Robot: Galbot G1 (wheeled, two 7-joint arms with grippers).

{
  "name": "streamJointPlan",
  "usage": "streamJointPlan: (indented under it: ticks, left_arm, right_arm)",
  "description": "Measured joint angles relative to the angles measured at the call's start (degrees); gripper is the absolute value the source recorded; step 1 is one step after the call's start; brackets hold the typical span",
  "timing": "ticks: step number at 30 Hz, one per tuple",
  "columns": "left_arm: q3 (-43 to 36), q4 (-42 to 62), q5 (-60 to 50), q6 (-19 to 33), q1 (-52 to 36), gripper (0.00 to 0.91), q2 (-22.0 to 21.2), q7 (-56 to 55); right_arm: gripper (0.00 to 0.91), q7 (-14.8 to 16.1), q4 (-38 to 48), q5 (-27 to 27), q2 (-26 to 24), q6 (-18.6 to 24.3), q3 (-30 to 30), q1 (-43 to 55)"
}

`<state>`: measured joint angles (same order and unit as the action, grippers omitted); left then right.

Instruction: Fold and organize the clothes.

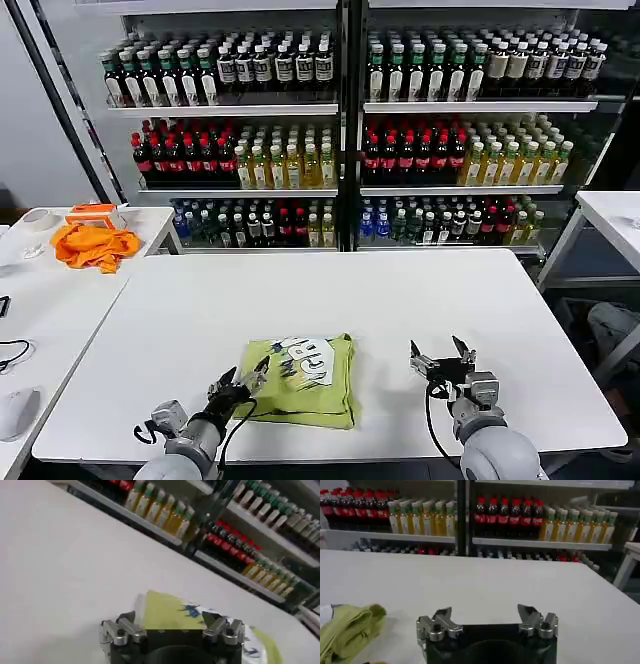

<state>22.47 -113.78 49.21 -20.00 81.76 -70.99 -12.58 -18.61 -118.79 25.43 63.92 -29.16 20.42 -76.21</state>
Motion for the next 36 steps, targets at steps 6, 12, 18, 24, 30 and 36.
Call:
streamJointPlan:
  ticks: [6,12,18,24,30,36]
  left_arm:
    - [0.08,0.84,1.33,-0.88,-0.07,0.907,-0.42,0.73]
    - [0.17,1.86,5.96,-1.21,-0.93,0.907,-1.35,1.31]
    - [0.13,2.93,9.64,-1.04,-1.89,0.020,-2.15,1.56]
    - [0.76,4.21,12.61,0.07,-1.95,0.020,-2.74,1.89]
    - [1.38,4.69,15.16,0.87,-1.46,0.020,-3.73,2.63]
    - [2.18,4.81,17.43,1.54,-1.65,0.020,-5.00,3.29]
  right_arm:
    - [0.907,-0.18,-0.54,0.00,-0.05,-0.22,0.43,-0.52]
    - [0.907,-0.37,-0.98,0.00,-0.07,-0.40,0.66,-0.94]
    - [0.907,-0.59,-1.35,0.00,-0.05,-0.52,0.77,-1.29]
    - [0.907,-0.83,-1.68,0.03,0.09,-0.53,0.78,-1.76]
    - [0.907,-0.89,-2.09,0.12,0.04,-0.55,0.97,-2.06]
    - [0.907,-0.89,-2.25,0.26,0.02,-0.53,1.39,-2.40]
